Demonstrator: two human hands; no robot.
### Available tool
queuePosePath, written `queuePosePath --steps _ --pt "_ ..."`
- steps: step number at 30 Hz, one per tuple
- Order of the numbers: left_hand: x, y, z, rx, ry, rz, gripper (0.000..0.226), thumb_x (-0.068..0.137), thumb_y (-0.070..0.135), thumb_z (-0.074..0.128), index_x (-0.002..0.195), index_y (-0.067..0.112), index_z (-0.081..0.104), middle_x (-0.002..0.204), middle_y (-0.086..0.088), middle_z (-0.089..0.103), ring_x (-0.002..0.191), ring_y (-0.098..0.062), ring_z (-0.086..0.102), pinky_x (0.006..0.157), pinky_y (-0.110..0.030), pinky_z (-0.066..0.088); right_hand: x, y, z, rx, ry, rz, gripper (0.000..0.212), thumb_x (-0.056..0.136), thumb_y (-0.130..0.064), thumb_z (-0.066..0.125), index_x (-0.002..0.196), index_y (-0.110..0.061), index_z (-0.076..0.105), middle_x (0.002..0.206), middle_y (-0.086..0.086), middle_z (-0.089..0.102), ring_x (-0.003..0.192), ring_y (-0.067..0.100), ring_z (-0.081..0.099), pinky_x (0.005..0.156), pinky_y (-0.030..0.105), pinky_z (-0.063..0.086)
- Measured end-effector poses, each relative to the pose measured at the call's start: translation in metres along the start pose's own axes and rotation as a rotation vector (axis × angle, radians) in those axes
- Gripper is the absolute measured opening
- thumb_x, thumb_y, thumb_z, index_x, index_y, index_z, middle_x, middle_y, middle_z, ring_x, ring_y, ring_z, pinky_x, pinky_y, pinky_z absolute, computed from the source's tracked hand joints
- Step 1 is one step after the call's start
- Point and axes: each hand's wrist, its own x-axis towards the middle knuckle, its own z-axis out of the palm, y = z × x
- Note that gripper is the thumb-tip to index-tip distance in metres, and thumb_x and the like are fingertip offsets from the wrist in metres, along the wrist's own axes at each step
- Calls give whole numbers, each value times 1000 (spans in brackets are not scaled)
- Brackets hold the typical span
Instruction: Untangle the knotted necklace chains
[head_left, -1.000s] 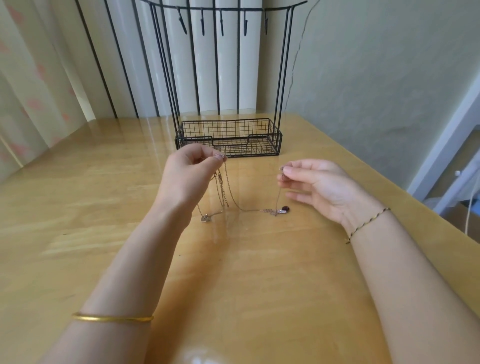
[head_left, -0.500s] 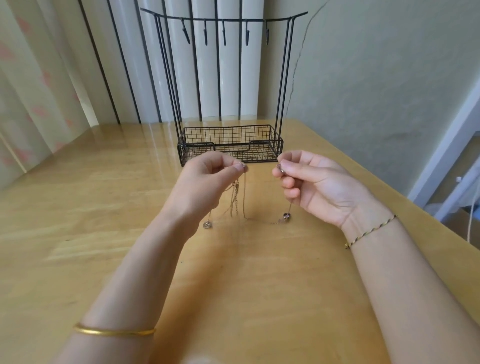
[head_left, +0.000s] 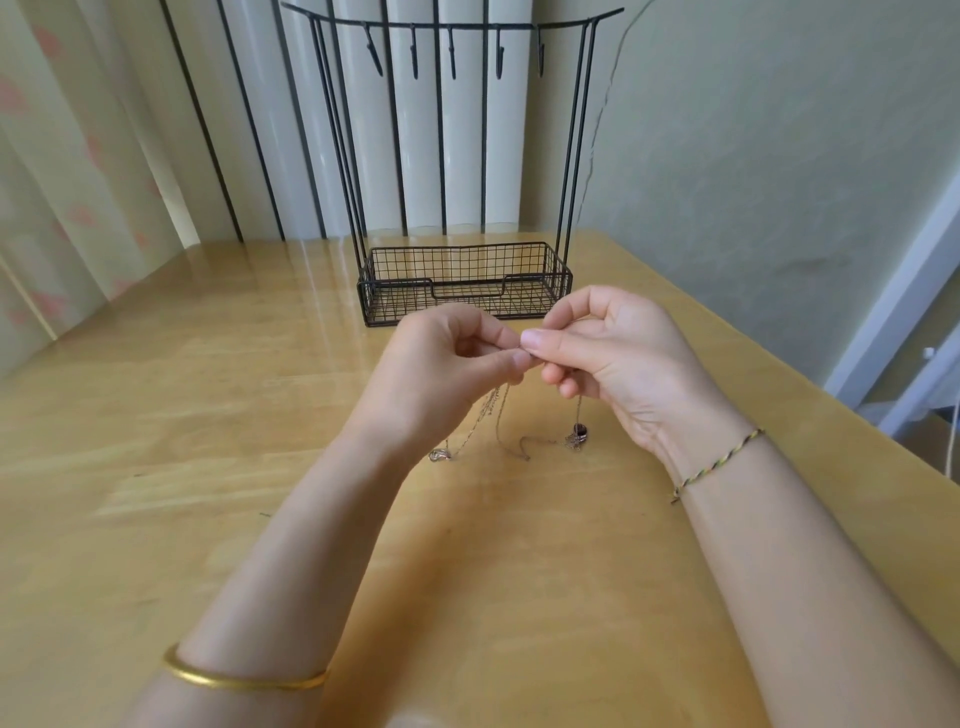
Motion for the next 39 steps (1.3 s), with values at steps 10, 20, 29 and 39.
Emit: queuePosePath --steps 10,20,29,39 --pt "2 -3 -7 47 -13 -44 8 89 11 64 81 13 66 67 3 65 38 0 36 40 -13 28 1 2 -1 -161 -27 -100 18 78 4 67 82 -13 64 74 5 63 61 6 51 50 11 39" --pt "-1 -2 -6 82 -103 -127 10 92 16 61 84 12 64 63 8 63 41 -2 33 41 -15 30 1 5 0 -363 14 -239 16 81 -6 69 73 -19 67 72 -7 63 65 -1 53 63 11 46" --pt "-1 -2 -8 102 -106 -144 10 92 17 60 85 12 65 64 7 64 43 -5 33 43 -18 29 5 8 -4 -295 41 -205 13 87 -11 64 78 -20 66 67 -8 56 48 -6 44 49 6 34" --pt "-1 -6 -12 129 -98 -194 10 91 16 61 83 12 65 60 9 64 48 -10 32 46 -23 28 13 12 -5 -290 41 -165 14 89 -8 60 79 -17 65 70 -3 61 47 -4 46 48 9 33"
